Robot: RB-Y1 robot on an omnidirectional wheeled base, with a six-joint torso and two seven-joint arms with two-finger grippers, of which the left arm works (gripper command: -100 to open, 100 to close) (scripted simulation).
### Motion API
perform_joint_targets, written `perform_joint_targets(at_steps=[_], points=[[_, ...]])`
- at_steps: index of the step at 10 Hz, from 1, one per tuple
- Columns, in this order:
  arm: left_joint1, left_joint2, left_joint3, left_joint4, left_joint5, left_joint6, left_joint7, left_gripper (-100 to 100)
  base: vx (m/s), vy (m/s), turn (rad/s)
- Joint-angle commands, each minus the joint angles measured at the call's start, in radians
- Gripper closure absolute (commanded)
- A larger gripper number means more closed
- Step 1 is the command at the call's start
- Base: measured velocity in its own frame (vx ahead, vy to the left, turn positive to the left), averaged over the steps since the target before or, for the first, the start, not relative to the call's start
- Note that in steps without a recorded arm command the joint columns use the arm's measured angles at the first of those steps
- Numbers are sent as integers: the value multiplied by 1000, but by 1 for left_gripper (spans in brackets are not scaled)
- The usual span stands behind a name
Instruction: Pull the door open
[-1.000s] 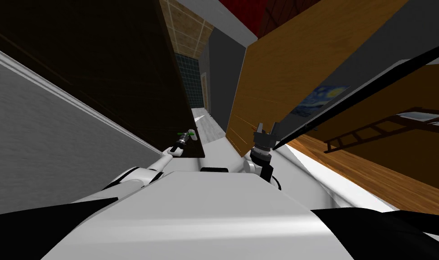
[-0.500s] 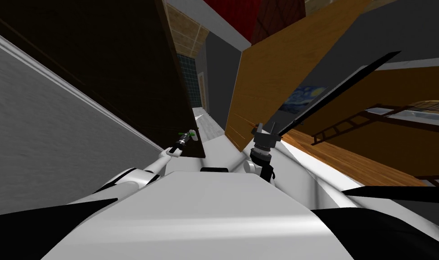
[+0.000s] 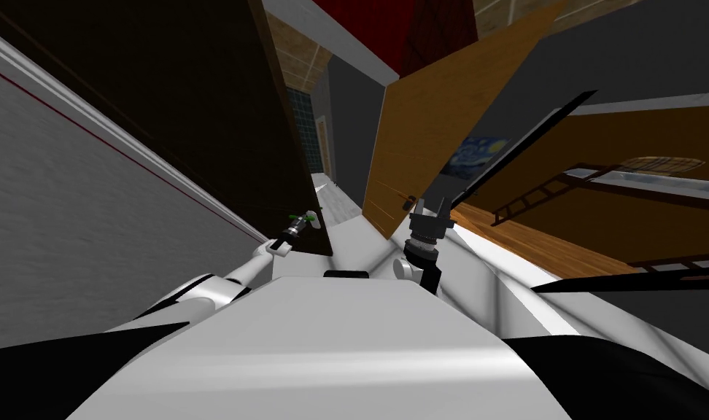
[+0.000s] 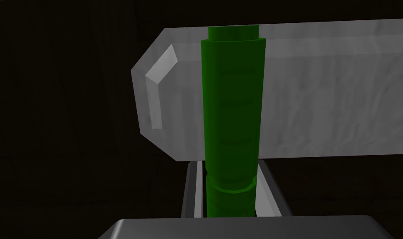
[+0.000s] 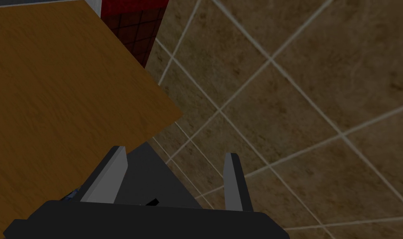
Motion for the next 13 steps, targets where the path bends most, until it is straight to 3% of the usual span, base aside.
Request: perform_joint_targets(at_steps=[1, 5, 6, 7, 10, 11, 12, 13], points=[[17, 30, -29, -11, -3, -30, 29, 100, -211, 88, -89], [43, 74, -77, -37, -7, -75, 72, 100, -176, 103, -53], [40, 62, -76, -32, -8, -70, 65, 100, -77, 41, -27], [61, 80, -94, -32, -14, -107, 76, 100, 10, -2, 84], [103, 125, -124, -36, -22, -186, 95, 100, 52, -20, 115], [103, 125, -124, -36, -22, -192, 95, 100, 47, -10, 50], [121, 145, -136, -38, -26, -224, 104, 100, 44, -4, 65], [121, 145, -136, -38, -26, -233, 104, 100, 31, -5, 36]])
